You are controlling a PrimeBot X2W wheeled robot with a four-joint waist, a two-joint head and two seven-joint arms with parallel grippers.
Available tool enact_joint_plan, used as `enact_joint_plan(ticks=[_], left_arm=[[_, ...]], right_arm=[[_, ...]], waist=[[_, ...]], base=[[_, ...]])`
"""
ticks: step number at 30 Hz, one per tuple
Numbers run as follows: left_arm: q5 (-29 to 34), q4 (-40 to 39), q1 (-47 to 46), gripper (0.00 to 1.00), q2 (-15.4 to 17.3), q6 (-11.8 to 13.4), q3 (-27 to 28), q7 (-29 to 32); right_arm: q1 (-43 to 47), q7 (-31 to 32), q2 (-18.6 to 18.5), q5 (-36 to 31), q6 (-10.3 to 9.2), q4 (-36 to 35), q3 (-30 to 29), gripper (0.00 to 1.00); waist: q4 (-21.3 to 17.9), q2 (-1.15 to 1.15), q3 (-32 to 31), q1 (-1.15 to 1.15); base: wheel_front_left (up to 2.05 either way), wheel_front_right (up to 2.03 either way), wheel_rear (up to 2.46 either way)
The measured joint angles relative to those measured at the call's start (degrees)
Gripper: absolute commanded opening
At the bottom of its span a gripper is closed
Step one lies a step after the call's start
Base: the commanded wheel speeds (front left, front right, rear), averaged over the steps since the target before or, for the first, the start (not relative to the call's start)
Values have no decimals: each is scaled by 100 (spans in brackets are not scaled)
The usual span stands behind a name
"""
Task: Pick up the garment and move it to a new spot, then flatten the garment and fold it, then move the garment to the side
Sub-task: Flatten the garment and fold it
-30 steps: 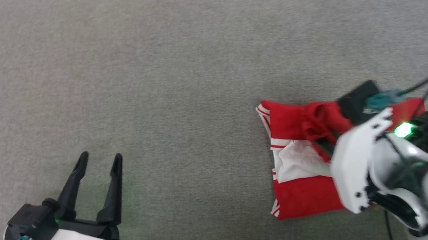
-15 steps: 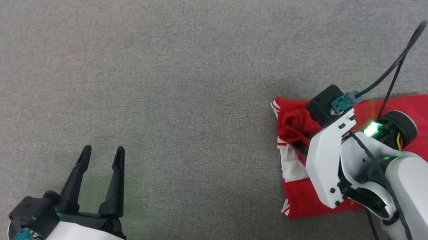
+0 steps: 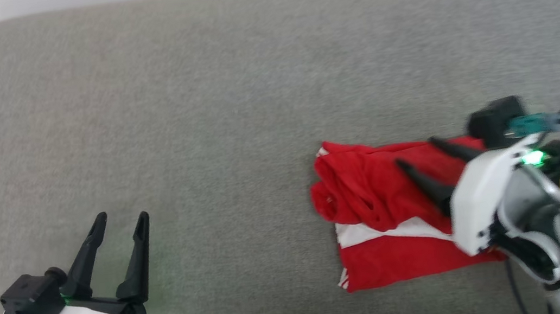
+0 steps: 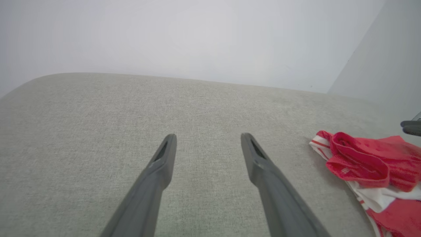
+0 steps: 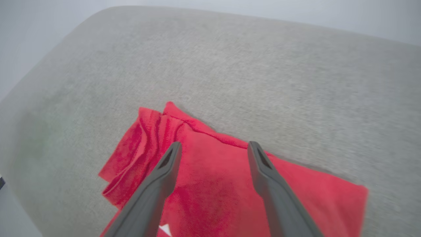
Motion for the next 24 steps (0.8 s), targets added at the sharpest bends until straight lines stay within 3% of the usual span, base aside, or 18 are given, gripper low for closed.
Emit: enact_joint_plan(ticks=[5,8,17,24], left_arm=[[-179,110,22,100,22,0,47,0],[-215,189,60,100,16,0,89,0],[-68,442,430,100,-156,0,424,0],[167,271,967,100,-341,0,929,0]], right_arm=[[43,-1160,-447,174,0,372,-138,100],[53,-1938,-693,-227,0,803,-207,100],[315,-3825,-343,-633,0,1803,-702,100],[747,-4017,-257,-521,1,1715,-616,100]], waist=[[-221,0,-224,0],[-332,0,-364,0],[-550,0,-986,0],[-651,0,-1258,0]], base=[[0,0,0],[0,0,0],[0,0,0],[0,0,0]])
